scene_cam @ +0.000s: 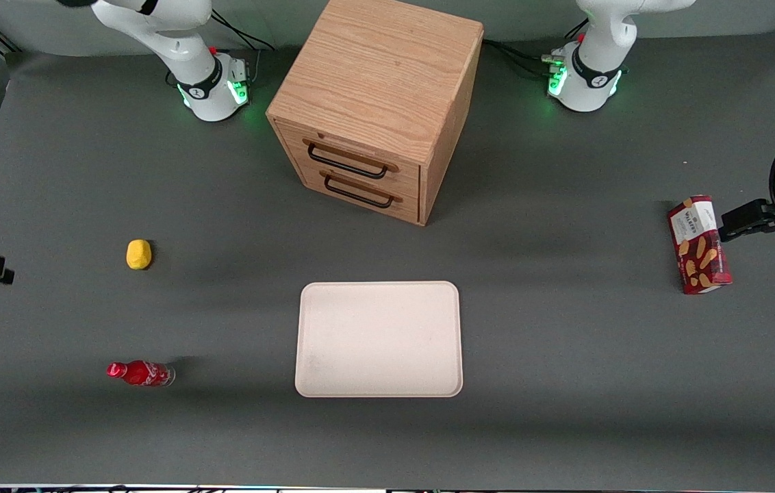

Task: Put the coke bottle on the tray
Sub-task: 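Move the open right gripper toward the red Coca-Cola bottle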

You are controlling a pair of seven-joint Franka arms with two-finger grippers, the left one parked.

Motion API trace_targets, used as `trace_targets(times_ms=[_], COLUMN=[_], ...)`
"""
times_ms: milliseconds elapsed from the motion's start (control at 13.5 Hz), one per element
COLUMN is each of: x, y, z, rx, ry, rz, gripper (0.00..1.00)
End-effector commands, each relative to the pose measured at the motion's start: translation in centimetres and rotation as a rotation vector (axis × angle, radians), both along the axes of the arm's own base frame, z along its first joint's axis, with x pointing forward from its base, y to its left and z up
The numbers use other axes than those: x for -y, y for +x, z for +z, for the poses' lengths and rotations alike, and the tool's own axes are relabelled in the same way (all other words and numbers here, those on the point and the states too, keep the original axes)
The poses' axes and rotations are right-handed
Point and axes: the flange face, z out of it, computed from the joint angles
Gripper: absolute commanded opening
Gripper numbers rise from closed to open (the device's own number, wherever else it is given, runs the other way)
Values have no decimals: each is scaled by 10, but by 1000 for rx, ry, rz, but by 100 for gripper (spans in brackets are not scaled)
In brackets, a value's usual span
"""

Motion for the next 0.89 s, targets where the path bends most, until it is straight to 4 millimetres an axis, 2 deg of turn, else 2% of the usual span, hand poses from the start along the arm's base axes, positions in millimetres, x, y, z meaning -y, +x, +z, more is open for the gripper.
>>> trace_targets(times_ms=[0, 296, 667, 815], x=[-9, -36, -44, -51], y=[32, 50, 56, 68], z=[-11, -27, -31, -55], rx=[85, 133, 156, 158], ry=[4, 36, 41, 47], rz=[71, 102, 97, 108], gripper=[100, 100, 100, 100])
